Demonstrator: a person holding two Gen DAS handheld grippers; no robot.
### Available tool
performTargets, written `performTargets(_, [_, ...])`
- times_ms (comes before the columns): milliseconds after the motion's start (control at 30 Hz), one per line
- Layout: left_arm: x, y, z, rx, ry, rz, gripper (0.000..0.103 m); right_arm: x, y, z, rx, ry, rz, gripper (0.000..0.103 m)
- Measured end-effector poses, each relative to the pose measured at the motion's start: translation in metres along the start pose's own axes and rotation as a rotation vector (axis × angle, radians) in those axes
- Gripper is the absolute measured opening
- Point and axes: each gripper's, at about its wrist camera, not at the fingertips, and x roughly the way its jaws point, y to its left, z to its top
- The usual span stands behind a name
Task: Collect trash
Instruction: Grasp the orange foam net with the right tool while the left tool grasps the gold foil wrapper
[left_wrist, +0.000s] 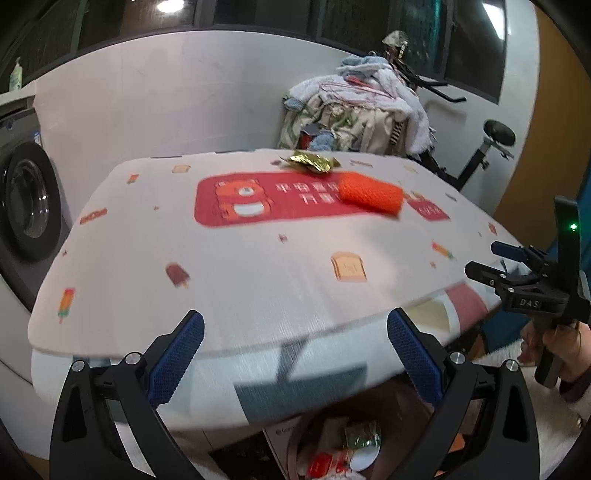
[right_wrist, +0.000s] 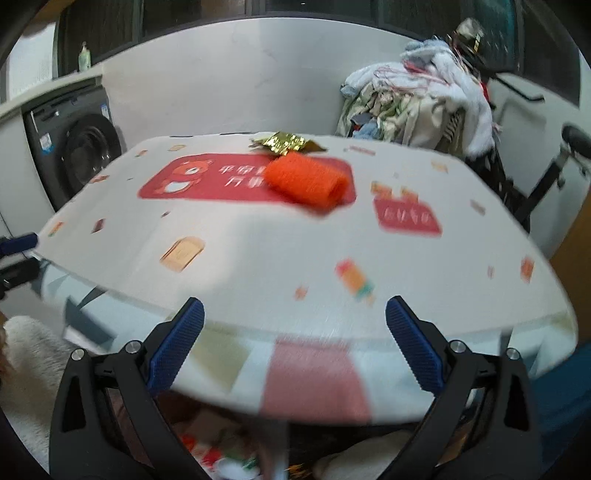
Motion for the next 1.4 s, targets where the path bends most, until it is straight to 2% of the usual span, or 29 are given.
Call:
performTargets(133, [0.014,0.014,0.035,-0.035,0.0,-0.02,0.097,0.028,-0.009,0.044,-0.099,0.006,0.009,0.097])
performTargets(333, [0.053,0.029,0.093,-0.073,0.031,-0.06,0.097,0.101,-0.007,0.099,-0.274,0.077,0.013,0.097])
performTargets(567, [0.122,0.045,0.145,-0.195,0.104,-0.127,0.097,0.183,0.001,0.125,-0.37,0.177,0.014,0.097])
performTargets(633, [0.146,0.05,0.152,-0.254,0.121,-0.127,0.097,0.196,-0.006,0.127,-0.321,0.193,0.038,0.091])
performTargets(667, [0.156,0.051,0.154,-0.278,0.128,-0.133,0.097,0.199,-0.01,0.128,-0.293,0.192,0.068,0.067])
performTargets(733, [0.186,0.052,0.157,-0.329,0.161,-0.167,0.093,0.199,-0.02,0.128,-0.246,0.184,0.098,0.054])
performTargets(767, [0.198,0.05,0.159,-0.341,0.175,-0.184,0.089,0.193,-0.027,0.128,-0.203,0.148,0.12,0.041])
performTargets(800, [0.213,0.048,0.163,-0.349,0.189,-0.207,0.082,0.185,-0.036,0.128,-0.142,0.104,0.142,0.04])
performTargets(867, [0.238,0.044,0.172,-0.384,0.193,-0.24,0.079,0.172,-0.053,0.128,-0.041,0.02,0.137,0.039])
performTargets(967, [0.277,0.044,0.186,-0.516,0.188,-0.297,0.072,0.158,-0.077,0.125,0.097,-0.069,0.109,0.038])
performTargets(1067, [0.308,0.045,0.195,-0.63,0.19,-0.318,0.069,0.159,-0.092,0.125,0.18,-0.086,0.099,0.038])
performTargets(1167, [0.336,0.047,0.2,-0.747,0.194,-0.328,0.066,0.163,-0.097,0.126,0.197,-0.074,0.107,0.038])
performTargets(1300, [0.355,0.047,0.205,-0.799,0.177,-0.314,0.06,0.163,-0.098,0.124,0.195,-0.066,0.123,0.038])
performTargets(1400, [0.365,0.044,0.213,-0.795,0.163,-0.3,0.058,0.163,-0.1,0.124,0.204,-0.068,0.136,0.038])
